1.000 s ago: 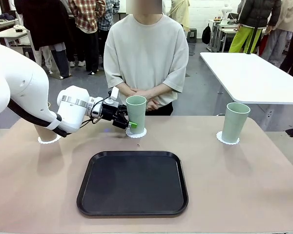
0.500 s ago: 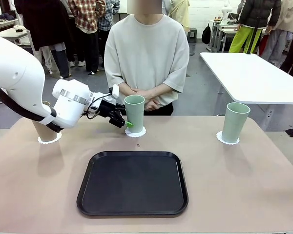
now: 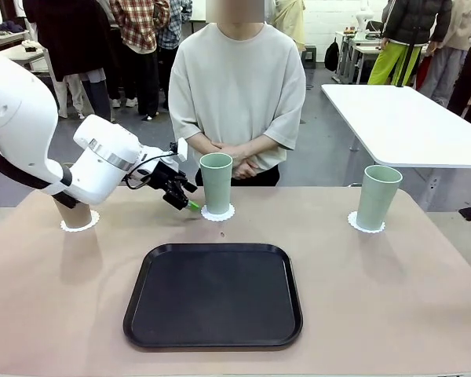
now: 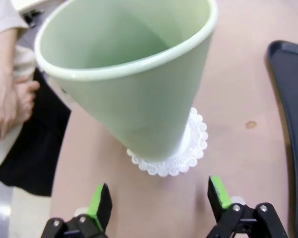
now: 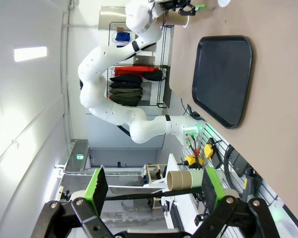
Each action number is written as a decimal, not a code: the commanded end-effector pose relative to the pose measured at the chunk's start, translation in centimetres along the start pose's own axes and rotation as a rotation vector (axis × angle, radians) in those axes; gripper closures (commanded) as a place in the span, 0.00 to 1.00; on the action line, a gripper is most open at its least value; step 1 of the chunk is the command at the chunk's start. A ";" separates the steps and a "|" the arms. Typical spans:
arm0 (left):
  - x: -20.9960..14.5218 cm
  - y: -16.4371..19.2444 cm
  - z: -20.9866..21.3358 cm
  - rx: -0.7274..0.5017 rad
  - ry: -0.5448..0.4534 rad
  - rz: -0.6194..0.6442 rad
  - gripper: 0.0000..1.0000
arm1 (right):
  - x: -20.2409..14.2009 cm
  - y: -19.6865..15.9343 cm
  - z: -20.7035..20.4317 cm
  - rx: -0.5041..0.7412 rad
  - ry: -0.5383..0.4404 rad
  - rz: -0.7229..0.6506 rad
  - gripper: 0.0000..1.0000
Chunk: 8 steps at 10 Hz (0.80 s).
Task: Place coasters on the table and set cups on them.
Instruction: Take one Reusable plastic cup from the Flat Tray and place it on a coaster set by the human.
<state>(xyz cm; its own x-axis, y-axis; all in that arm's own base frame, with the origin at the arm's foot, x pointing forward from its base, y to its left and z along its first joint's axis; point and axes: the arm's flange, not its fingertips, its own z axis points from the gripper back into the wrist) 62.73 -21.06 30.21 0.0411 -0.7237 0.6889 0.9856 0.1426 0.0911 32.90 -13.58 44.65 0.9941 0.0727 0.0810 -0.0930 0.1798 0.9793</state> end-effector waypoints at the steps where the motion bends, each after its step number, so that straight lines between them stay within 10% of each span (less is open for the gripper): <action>1: 3.2 -3.4 4.6 0.042 0.158 0.005 0.00 | -0.1 0.1 0.0 -0.001 0.000 -0.015 0.00; 8: 11.2 -13.5 15.9 0.069 0.633 0.100 0.00 | -0.1 0.1 0.0 -0.001 0.000 -0.015 0.00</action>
<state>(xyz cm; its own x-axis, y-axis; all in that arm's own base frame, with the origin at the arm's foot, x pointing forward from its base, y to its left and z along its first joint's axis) 47.89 -19.23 47.28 0.2502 -0.9496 0.1889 0.9492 0.2791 0.1456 32.91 -13.57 44.63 0.9941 0.0730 0.0805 -0.0925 0.1797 0.9794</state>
